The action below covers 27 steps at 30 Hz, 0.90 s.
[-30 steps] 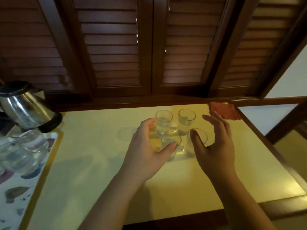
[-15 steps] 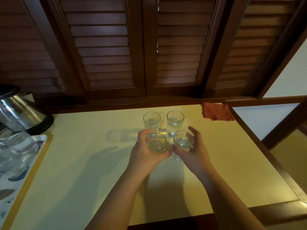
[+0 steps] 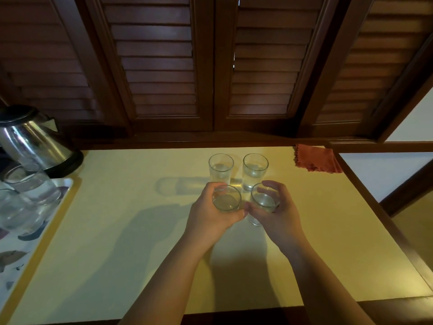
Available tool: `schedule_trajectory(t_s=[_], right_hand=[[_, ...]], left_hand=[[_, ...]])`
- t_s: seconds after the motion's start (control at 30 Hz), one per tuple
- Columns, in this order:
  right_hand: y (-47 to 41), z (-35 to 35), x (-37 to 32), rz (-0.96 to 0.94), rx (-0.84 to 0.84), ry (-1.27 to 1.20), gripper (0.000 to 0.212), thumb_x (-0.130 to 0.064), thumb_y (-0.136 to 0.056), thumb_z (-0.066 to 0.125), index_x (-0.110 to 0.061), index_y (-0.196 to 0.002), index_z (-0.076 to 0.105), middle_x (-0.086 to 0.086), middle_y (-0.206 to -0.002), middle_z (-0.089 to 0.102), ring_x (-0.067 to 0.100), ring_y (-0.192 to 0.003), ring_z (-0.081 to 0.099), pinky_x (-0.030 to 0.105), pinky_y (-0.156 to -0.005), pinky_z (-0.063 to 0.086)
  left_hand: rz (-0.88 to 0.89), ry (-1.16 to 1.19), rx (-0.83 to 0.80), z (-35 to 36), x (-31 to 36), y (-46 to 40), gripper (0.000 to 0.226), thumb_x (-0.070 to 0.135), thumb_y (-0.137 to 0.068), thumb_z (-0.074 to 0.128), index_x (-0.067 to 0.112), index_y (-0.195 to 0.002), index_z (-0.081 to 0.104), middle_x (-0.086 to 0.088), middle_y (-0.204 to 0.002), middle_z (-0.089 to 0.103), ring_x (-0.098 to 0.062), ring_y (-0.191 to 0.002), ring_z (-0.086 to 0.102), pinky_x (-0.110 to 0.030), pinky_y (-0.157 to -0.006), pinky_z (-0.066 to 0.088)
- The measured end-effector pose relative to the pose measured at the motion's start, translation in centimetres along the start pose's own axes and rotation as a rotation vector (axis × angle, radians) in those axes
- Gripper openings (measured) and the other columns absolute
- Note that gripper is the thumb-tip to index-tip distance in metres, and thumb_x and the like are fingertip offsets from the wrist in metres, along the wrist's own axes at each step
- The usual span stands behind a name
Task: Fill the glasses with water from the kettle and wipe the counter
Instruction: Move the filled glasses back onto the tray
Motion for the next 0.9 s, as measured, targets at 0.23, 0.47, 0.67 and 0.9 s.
schedule_trajectory(t_s=[0.23, 0.47, 0.67, 0.9], right_hand=[[-0.2, -0.2, -0.2, -0.004, 0.016, 0.017, 0.055, -0.017, -0.076, 0.098, -0.033, -0.116, 0.063, -0.009, -0.112, 0.077, -0.009, -0.082, 0.068, 0.011, -0.058, 0.051], [-0.1, -0.4, -1.6, -0.037, 0.021, 0.065, 0.055, -0.026, -0.078, 0.097, -0.036, -0.117, 0.060, -0.012, -0.110, 0.076, -0.012, -0.089, 0.066, 0.009, -0.061, 0.050], [0.6, 0.4, -4.9, -0.089, 0.022, 0.077, 0.058, -0.028, -0.077, 0.097, -0.037, -0.121, 0.060, -0.013, -0.109, 0.076, -0.003, -0.099, 0.068, 0.006, -0.062, 0.048], [2.4, 3.5, -9.9, -0.170, -0.032, 0.077, 0.059, -0.031, -0.075, 0.098, -0.039, -0.119, 0.060, -0.016, -0.108, 0.075, 0.002, -0.103, 0.067, 0.005, -0.063, 0.047]], left_hand=[[-0.002, -0.077, 0.076, -0.5, 0.2, 0.0, 0.063, 0.065, -0.062, 0.092, 0.045, -0.112, 0.060, 0.027, -0.109, 0.069, -0.001, -0.105, 0.066, -0.028, -0.085, 0.057], [0.026, -0.089, 0.073, -2.1, 1.2, 0.7, 0.060, 0.064, -0.061, 0.090, 0.048, -0.112, 0.062, 0.030, -0.111, 0.068, 0.000, -0.106, 0.066, -0.032, -0.089, 0.058], [0.064, -0.112, 0.105, -5.7, 2.9, 1.7, 0.060, 0.063, -0.062, 0.092, 0.046, -0.111, 0.062, 0.029, -0.109, 0.069, -0.002, -0.104, 0.066, -0.033, -0.088, 0.057], [0.069, -0.084, 0.162, -12.3, 3.3, 3.6, 0.062, 0.067, -0.058, 0.090, 0.046, -0.110, 0.062, 0.027, -0.111, 0.070, 0.001, -0.104, 0.067, -0.035, -0.089, 0.059]])
Point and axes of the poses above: each hand's wrist, its own y-axis away from the middle knuckle, its own z-axis out of the palm, x = y × z, the point moved 9 cm from there along -y, towards the middle knuckle
